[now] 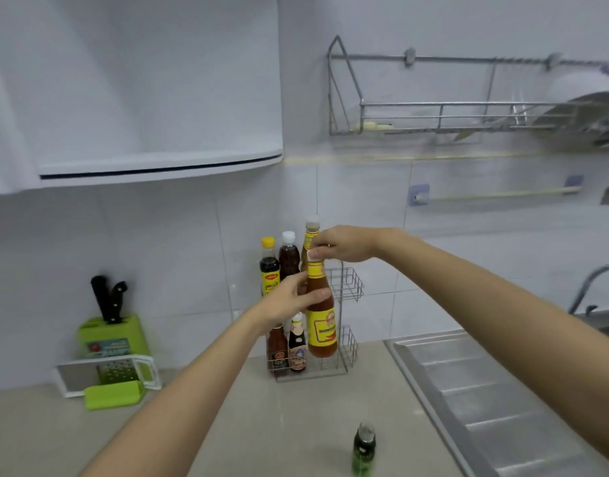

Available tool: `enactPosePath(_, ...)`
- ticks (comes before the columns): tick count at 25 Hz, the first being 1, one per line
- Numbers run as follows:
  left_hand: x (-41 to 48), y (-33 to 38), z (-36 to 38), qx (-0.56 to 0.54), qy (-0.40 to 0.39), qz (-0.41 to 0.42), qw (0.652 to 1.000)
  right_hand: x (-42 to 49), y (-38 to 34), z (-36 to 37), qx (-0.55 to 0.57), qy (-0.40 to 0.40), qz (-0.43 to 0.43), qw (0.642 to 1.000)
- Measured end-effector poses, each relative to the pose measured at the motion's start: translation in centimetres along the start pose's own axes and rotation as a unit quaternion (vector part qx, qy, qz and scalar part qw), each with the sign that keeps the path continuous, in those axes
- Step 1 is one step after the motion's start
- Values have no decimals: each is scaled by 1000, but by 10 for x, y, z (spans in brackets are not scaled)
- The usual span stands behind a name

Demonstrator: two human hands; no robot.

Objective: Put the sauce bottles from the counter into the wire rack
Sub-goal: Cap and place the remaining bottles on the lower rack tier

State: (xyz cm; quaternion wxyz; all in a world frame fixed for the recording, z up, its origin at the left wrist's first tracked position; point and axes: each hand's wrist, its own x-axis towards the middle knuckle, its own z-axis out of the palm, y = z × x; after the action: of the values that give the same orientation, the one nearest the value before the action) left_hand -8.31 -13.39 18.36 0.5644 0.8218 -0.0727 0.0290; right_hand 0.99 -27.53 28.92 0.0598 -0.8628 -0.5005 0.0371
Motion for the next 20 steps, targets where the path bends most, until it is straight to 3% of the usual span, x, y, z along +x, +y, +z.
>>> enactPosePath(5,6,3,10,50,121,5,991,12,-11,25,-80,149,105,980)
enactPosePath(7,3,-2,9,23,86,-7,996,11,-12,25,-43,112,99,988)
enactPosePath(10,-6,-10,-6,-49,6,-21,999,-4,-3,15,174,18,27,984)
enactPosePath(13,-10,-12,-18,-117,-44,-48,991,-4,-4,17,238,13,-25,971)
enactPosePath(17,-13,-15,-19,-102,-47,-50,992,1,-8,19,185,32,-46,981)
enactPosePath(20,-14,-11,-14,-61,-20,-39,997,6,-6,23,47,72,-20,996)
